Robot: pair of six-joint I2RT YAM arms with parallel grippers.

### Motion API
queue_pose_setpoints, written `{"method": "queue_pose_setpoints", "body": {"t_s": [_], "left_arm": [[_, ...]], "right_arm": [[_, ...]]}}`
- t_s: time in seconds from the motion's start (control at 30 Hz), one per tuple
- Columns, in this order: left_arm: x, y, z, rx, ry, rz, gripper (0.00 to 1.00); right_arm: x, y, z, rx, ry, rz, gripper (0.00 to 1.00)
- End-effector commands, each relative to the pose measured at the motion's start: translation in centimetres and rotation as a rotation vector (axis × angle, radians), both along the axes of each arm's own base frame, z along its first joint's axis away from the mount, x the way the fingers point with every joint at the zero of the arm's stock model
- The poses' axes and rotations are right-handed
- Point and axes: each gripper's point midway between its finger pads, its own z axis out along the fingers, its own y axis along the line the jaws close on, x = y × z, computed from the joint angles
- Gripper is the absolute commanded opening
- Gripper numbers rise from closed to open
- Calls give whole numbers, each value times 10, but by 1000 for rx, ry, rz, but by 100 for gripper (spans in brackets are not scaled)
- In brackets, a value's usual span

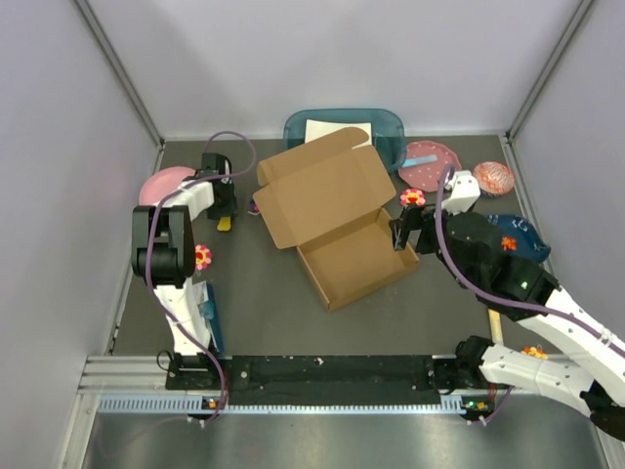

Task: Fold the paper box

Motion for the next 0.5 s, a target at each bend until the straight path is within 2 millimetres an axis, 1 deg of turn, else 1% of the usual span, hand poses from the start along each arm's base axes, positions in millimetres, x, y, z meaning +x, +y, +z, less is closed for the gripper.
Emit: {"method": "queue_pose_setpoints", "body": {"t_s": [0.0, 0.03, 0.07, 0.1, 0.13, 0.2, 0.23, 0.3, 0.33, 0.37, 0.4, 0.43, 0.47], "left_arm": [[-4, 6, 6, 17, -10, 3, 38], [-5, 6, 8, 19, -13, 4, 35], [-4, 7, 17, 22, -32, 8, 34], [-5, 9, 20, 33, -40, 14, 33], [-7, 24, 30, 42, -57, 49, 33], [-9, 32, 45, 56, -86, 83, 33], [-8, 40, 66, 61, -132, 102, 33], [-9, 52, 93, 84, -192, 135, 33], [-12, 62, 120, 108, -253, 165, 32], [-15, 67, 135, 118, -284, 178, 30], [-17, 69, 149, 121, -318, 189, 29], [-21, 67, 174, 115, -379, 192, 29], [-24, 65, 186, 96, -411, 196, 29]], "right_arm": [[2, 2, 7, 30, -24, 7, 91], [2, 2, 7, 33, -24, 8, 91], [2, 3, 7, 35, -22, 12, 91], [1, 3, 7, 38, -22, 13, 91], [1, 4, 8, 42, -24, 16, 91], [0, 5, 10, 50, -26, 24, 91], [-1, 5, 12, 60, -30, 30, 91], [-1, 7, 16, 63, -35, 38, 91], [0, 8, 17, 59, -38, 43, 91], [-1, 9, 22, 65, -45, 51, 91], [-1, 10, 25, 70, -50, 56, 91], [-1, 11, 27, 70, -52, 60, 91], [-2, 12, 29, 75, -54, 67, 91]]}}
